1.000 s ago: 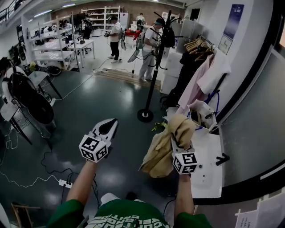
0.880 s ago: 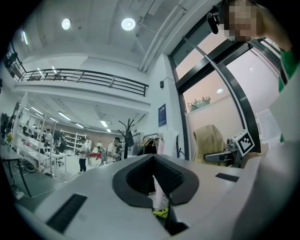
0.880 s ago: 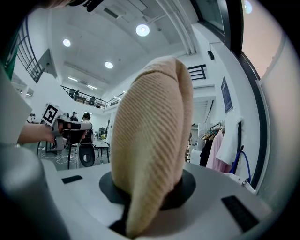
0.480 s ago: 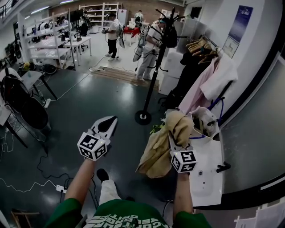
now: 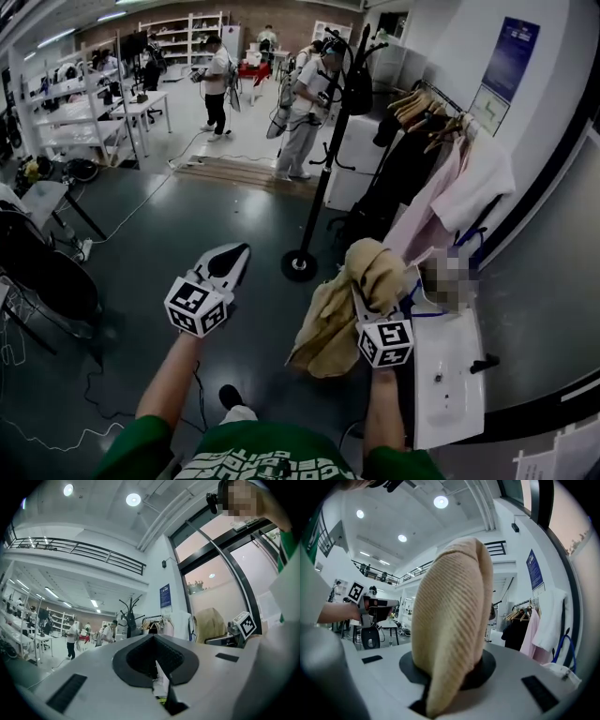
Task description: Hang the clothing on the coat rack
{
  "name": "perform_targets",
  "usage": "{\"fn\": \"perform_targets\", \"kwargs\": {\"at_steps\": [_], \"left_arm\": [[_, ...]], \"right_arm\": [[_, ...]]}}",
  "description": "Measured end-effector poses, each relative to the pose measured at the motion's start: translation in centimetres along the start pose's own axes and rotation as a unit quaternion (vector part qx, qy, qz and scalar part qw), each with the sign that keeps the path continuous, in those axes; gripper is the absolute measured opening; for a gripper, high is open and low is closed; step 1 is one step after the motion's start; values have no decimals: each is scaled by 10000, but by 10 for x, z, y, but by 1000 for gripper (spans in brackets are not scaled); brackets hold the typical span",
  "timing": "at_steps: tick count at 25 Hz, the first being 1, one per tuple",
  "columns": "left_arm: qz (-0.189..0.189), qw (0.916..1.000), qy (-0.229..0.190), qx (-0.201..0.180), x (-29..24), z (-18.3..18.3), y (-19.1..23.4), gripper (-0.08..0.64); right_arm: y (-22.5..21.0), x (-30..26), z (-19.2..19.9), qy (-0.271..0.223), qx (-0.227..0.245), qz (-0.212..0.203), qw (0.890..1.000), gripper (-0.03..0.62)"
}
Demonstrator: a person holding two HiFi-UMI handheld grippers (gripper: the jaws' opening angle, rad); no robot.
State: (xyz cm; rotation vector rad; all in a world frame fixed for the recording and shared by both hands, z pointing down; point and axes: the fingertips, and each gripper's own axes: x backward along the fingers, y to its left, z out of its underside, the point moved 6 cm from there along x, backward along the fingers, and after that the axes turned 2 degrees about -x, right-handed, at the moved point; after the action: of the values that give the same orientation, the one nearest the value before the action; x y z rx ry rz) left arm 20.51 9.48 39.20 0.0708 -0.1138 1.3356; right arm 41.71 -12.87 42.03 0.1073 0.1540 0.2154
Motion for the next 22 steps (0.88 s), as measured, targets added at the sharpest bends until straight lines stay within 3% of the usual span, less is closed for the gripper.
{"fn": "perform_targets", "kwargs": {"at_steps": [9,22], "left_arm": [[314,9994,-106,65,-24,1,127,3],[605,9980,-110,135,-79,26,237,3]], "right_arm": [[36,-106,-23,-105,-126,380,9991,78],[55,-237,-26,76,-96,458,9989,78]]}}
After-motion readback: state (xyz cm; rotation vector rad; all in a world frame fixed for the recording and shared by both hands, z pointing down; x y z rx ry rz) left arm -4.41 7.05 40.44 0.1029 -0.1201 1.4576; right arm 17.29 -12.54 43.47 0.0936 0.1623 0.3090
